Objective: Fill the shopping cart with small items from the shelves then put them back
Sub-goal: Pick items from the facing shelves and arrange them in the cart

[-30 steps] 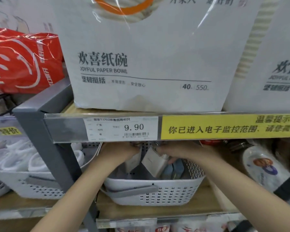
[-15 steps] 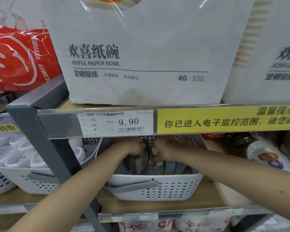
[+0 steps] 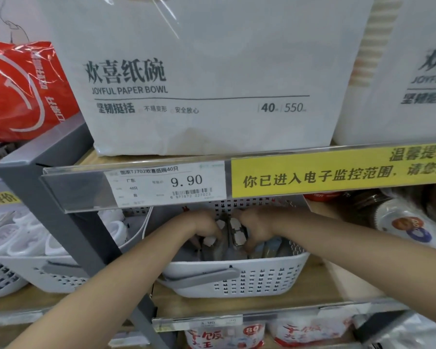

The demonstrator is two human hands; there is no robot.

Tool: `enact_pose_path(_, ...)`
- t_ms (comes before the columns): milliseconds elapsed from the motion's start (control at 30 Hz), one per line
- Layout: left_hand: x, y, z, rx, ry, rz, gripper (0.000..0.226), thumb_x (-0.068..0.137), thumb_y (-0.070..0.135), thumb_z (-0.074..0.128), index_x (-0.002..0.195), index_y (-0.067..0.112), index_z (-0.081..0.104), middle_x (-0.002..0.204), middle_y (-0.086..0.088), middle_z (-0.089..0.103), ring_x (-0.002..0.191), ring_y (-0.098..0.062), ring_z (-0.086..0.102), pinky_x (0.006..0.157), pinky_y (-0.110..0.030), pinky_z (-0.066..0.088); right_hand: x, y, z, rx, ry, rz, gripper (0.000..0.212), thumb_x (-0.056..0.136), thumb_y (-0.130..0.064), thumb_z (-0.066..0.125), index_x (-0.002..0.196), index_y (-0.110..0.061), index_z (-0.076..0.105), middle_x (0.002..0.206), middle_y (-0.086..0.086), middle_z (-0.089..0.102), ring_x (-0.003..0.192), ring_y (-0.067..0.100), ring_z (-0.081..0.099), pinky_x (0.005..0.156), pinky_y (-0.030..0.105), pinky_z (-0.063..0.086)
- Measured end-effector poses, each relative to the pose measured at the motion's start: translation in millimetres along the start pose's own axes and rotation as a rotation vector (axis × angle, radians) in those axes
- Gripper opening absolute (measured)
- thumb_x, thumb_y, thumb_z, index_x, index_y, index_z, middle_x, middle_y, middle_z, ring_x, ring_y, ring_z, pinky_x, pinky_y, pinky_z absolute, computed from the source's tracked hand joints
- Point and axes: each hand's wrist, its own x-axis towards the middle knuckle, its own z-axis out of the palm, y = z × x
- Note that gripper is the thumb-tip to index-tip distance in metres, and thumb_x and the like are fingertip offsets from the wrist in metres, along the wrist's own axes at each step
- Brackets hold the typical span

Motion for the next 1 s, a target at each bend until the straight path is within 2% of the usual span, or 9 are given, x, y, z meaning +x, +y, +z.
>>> enact_pose_path(133, 2, 1, 4, -0.180, -0.026, 0.018, 0.039, 0.093, 0.015, 0.059, 0.131, 0.011, 0.049, 0.130, -0.009, 0.053, 0.121, -0.028, 0.051, 0.082, -0.037, 0.055, 1, 1, 0, 0.023, -0.001, 0.045, 0.076, 0.073, -0.039, 0.080, 0.133, -0.015, 0.040, 0.124, 0.007, 0.056, 0.102, 0.025, 0.055, 0.084, 0.036, 0.050)
enact_pose_path(233, 5, 1, 6, -0.256, -0.054, 0.008, 0.036, 0.094, 0.014, 0.058, 0.128, 0.005, 0.052, 0.129, -0.014, 0.057, 0.116, -0.029, 0.057, 0.089, -0.040, 0.054, -3, 4, -1, 0.028, 0.014, 0.040, 0.071, 0.073, -0.039, 0.080, 0.129, -0.014, 0.042, 0.123, 0.006, 0.055, 0.097, 0.021, 0.052, 0.074, 0.030, 0.042)
enact_pose_path(367, 7, 0, 6, -0.306, -0.047, 0.007, 0.038, 0.092, 0.008, 0.059, 0.130, 0.004, 0.051, 0.133, -0.014, 0.054, 0.120, -0.028, 0.054, 0.083, -0.035, 0.056, -4, 8, -2, 0.062, 0.011, 0.030, 0.071, 0.073, -0.040, 0.079, 0.129, -0.016, 0.042, 0.125, 0.004, 0.054, 0.107, 0.023, 0.053, 0.078, 0.030, 0.043)
enact_pose_path(500, 7, -1, 8, -0.331, -0.047, 0.005, 0.041, 0.092, 0.005, 0.058, 0.132, 0.005, 0.048, 0.136, -0.013, 0.051, 0.122, -0.028, 0.052, 0.084, -0.036, 0.055, 0, 10, 0, 0.069, 0.011, 0.035, 0.065, 0.070, -0.042, 0.081, 0.120, -0.019, 0.046, 0.120, 0.003, 0.056, 0.102, 0.022, 0.055, 0.084, 0.034, 0.048)
enact_pose_path(700, 4, 2, 4, -0.175, -0.026, -0.022, 0.039, 0.094, 0.012, 0.056, 0.133, 0.009, 0.048, 0.131, -0.014, 0.055, 0.112, -0.031, 0.059, 0.083, -0.036, 0.055, -2, 5, -2, 0.039, -0.015, 0.038, 0.072, 0.074, -0.041, 0.078, 0.130, -0.015, 0.042, 0.126, 0.005, 0.054, 0.109, 0.024, 0.054, 0.088, 0.034, 0.048)
enact_pose_path(867, 2, 1, -2, -0.065, -0.044, -0.047, 0.042, 0.095, 0.024, 0.056, 0.134, 0.012, 0.047, 0.133, -0.013, 0.055, 0.110, -0.030, 0.061, 0.081, -0.033, 0.055, -1, 4, -4, 0.023, -0.046, 0.053, 0.072, 0.073, -0.045, 0.078, 0.130, -0.015, 0.044, 0.125, 0.004, 0.054, 0.108, 0.023, 0.054, 0.092, 0.037, 0.049)
enact_pose_path(933, -2, 1, -3, -0.042, -0.045, -0.045, 0.041, 0.094, 0.032, 0.056, 0.131, 0.013, 0.050, 0.125, -0.010, 0.059, 0.106, -0.028, 0.063, 0.087, -0.036, 0.054, -4, 3, -6, 0.020, -0.032, 0.061, 0.072, 0.071, -0.048, 0.079, 0.127, -0.015, 0.048, 0.122, 0.003, 0.057, 0.106, 0.022, 0.056, 0.092, 0.036, 0.049)
enact_pose_path(1000, -7, 1, -10, 0.003, -0.010, -0.011, 0.036, 0.094, 0.038, 0.054, 0.121, 0.013, 0.055, 0.103, -0.006, 0.063, 0.094, -0.024, 0.064, 0.084, -0.036, 0.053, -10, 3, -11, 0.027, 0.036, 0.069, 0.068, 0.073, -0.051, 0.076, 0.124, -0.015, 0.052, 0.121, 0.003, 0.059, 0.104, 0.021, 0.057, 0.091, 0.033, 0.049)
